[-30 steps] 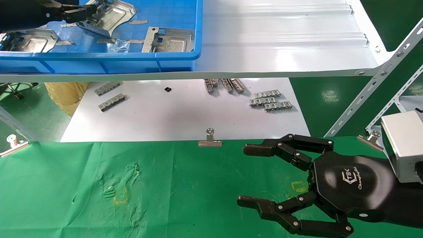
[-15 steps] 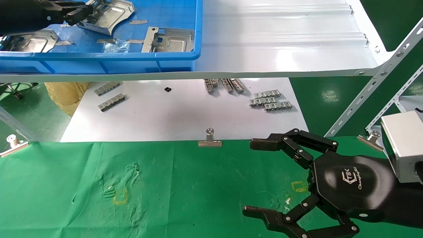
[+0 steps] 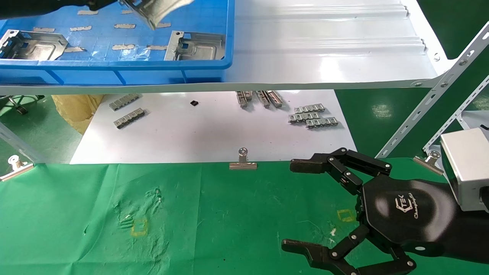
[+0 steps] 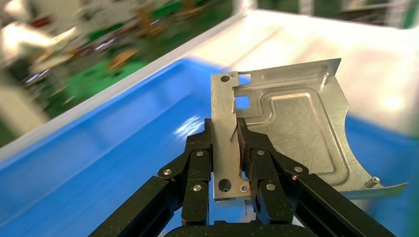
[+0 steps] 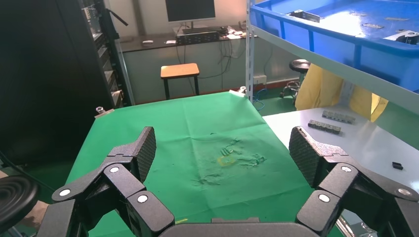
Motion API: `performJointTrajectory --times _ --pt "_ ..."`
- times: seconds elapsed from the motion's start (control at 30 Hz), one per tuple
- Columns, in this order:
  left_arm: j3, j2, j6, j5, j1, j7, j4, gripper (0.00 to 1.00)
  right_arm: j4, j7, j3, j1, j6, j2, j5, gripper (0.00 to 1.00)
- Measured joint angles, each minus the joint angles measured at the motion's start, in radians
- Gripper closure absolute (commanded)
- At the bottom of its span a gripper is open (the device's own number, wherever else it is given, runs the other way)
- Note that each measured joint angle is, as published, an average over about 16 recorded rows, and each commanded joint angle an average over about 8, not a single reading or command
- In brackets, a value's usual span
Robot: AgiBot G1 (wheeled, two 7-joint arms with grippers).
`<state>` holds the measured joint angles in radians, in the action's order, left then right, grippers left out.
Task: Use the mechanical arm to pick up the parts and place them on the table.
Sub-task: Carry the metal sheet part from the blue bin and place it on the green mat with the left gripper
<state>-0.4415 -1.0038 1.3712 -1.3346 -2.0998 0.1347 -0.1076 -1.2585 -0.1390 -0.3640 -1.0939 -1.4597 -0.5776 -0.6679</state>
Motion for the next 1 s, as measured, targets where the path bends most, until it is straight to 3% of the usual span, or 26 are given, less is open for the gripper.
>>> performJointTrajectory --times 0.2,0.37,0.7,1.0 --pt "-0.001 0.030 0.166 0.055 0.035 0.077 -0.080 1.00 0.000 0.000 0.000 0.000 0.000 0.000 0.000 0.00" --pt "-0.046 0.087 0.233 0.144 0.113 0.119 -0.234 1.00 0.000 0.000 0.000 0.000 0.000 0.000 0.000 0.00" --pt "-0.264 0.268 0.227 0.283 0.302 0.234 -0.561 1.00 0.000 0.000 0.000 0.000 0.000 0.000 0.000 0.00" --pt "-0.442 0.305 0.208 0.190 0.345 0.413 -0.501 1.00 0.000 0.000 0.000 0.000 0.000 0.000 0.000 0.00"
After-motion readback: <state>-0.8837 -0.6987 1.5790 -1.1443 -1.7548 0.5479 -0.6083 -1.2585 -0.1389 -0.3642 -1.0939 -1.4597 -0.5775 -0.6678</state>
